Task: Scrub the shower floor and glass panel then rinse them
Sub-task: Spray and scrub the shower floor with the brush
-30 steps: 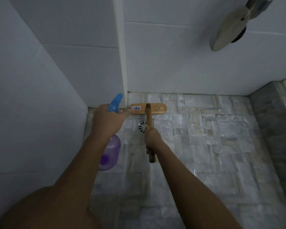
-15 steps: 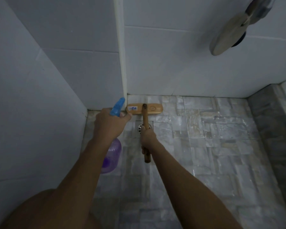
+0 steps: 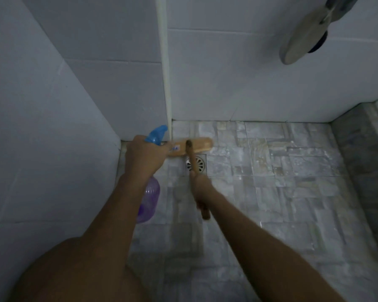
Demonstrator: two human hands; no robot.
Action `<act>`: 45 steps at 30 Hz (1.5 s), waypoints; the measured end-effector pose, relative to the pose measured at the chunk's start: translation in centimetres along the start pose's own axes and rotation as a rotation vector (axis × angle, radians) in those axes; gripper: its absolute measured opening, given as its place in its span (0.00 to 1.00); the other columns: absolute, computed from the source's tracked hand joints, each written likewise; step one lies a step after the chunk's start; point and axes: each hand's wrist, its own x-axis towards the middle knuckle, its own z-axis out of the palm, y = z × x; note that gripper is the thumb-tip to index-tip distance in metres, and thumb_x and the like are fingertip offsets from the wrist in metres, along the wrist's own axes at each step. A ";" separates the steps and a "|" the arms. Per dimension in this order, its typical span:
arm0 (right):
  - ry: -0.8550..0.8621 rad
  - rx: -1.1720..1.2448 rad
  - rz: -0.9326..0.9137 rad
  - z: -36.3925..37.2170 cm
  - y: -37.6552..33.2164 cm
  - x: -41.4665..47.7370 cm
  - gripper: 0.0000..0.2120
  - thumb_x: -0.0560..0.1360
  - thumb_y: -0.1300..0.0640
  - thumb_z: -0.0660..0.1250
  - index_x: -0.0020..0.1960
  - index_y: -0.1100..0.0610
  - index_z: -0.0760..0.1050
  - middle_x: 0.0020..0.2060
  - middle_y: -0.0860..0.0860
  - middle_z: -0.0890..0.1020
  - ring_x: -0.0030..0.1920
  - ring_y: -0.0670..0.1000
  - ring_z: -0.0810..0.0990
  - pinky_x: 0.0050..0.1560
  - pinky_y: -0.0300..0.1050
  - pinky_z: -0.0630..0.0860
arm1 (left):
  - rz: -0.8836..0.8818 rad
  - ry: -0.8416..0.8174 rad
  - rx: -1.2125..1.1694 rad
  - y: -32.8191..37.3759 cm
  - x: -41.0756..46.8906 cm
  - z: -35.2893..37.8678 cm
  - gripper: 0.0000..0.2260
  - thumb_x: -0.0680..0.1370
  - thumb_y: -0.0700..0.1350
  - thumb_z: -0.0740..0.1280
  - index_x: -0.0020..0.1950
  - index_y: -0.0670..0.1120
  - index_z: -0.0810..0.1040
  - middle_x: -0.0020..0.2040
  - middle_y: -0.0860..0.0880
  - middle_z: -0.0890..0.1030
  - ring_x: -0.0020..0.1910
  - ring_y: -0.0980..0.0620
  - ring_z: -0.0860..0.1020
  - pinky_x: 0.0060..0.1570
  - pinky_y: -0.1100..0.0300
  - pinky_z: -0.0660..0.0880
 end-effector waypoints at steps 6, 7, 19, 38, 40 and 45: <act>-0.064 0.141 0.143 4.3 5.8 -8.3 0.18 0.85 0.42 0.53 0.56 0.56 0.69 0.42 0.50 0.76 0.38 0.47 0.76 0.33 0.41 0.70 | -0.016 0.011 0.001 -0.3 0.5 0.0 0.19 0.69 0.56 0.76 0.49 0.43 0.82 0.41 0.45 0.85 0.34 0.46 0.80 0.41 0.45 0.84; -0.063 0.137 0.136 3.9 5.5 -7.7 0.18 0.85 0.42 0.52 0.56 0.56 0.69 0.42 0.50 0.76 0.38 0.47 0.75 0.33 0.41 0.70 | -0.015 0.011 0.005 -0.5 0.7 0.2 0.19 0.69 0.56 0.76 0.49 0.43 0.82 0.41 0.45 0.85 0.34 0.46 0.80 0.42 0.45 0.84; 0.177 0.367 0.170 -7.8 0.7 3.5 0.19 0.85 0.46 0.54 0.65 0.60 0.64 0.49 0.59 0.76 0.36 0.56 0.78 0.26 0.48 0.76 | 0.004 -0.083 0.067 -1.7 0.6 2.8 0.32 0.57 0.67 0.71 0.50 0.44 0.81 0.43 0.47 0.85 0.41 0.43 0.84 0.40 0.52 0.82; 0.197 0.137 0.222 -8.4 7.7 -4.0 0.21 0.85 0.43 0.49 0.66 0.58 0.64 0.46 0.57 0.76 0.35 0.56 0.78 0.23 0.45 0.73 | 0.112 -0.105 0.108 -1.6 -1.7 6.9 0.20 0.67 0.63 0.78 0.39 0.46 0.81 0.35 0.47 0.84 0.35 0.48 0.83 0.38 0.55 0.79; 0.170 0.130 0.219 -8.4 7.7 -4.8 0.21 0.85 0.43 0.49 0.69 0.57 0.62 0.48 0.58 0.77 0.35 0.56 0.78 0.21 0.44 0.73 | 0.119 -0.108 0.102 -1.3 -1.6 6.6 0.20 0.66 0.63 0.78 0.41 0.47 0.81 0.35 0.48 0.83 0.33 0.50 0.83 0.34 0.58 0.77; 0.107 -0.002 0.222 -7.6 9.9 -7.3 0.21 0.85 0.43 0.49 0.67 0.57 0.66 0.51 0.58 0.78 0.38 0.53 0.77 0.27 0.47 0.75 | 0.069 -0.083 0.071 -1.2 -0.8 6.9 0.22 0.66 0.61 0.79 0.45 0.44 0.81 0.37 0.45 0.84 0.31 0.48 0.81 0.35 0.48 0.83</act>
